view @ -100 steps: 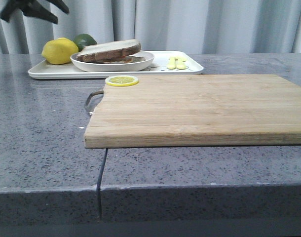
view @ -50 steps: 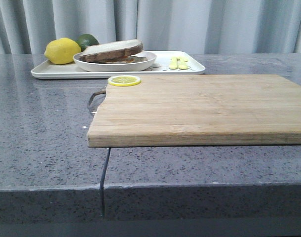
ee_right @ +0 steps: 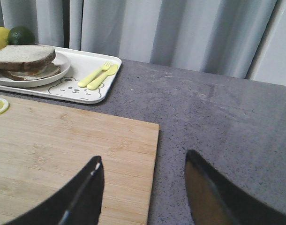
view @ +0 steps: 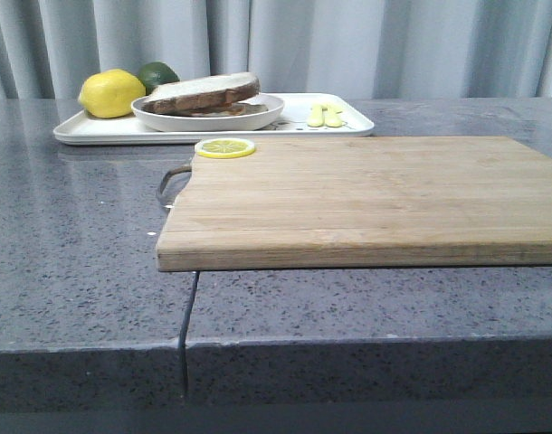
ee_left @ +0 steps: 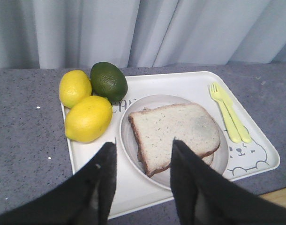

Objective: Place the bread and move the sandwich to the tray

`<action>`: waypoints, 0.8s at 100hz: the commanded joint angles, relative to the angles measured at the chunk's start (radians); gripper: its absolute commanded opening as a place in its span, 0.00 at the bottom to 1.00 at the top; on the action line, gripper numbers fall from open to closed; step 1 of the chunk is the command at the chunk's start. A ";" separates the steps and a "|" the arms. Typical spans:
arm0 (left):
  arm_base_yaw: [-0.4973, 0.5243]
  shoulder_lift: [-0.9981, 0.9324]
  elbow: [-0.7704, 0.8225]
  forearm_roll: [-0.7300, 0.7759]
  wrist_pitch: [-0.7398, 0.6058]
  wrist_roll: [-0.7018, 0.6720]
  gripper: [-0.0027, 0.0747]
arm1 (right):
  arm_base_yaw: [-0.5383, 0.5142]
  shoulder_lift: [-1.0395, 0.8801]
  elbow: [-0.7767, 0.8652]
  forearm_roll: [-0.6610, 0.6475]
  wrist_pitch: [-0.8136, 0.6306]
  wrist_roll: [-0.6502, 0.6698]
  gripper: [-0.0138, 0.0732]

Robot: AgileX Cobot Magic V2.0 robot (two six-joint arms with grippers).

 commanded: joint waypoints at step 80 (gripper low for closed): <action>-0.143 -0.980 1.068 -0.015 -0.626 0.036 0.36 | -0.006 -0.057 -0.011 -0.008 -0.080 0.000 0.62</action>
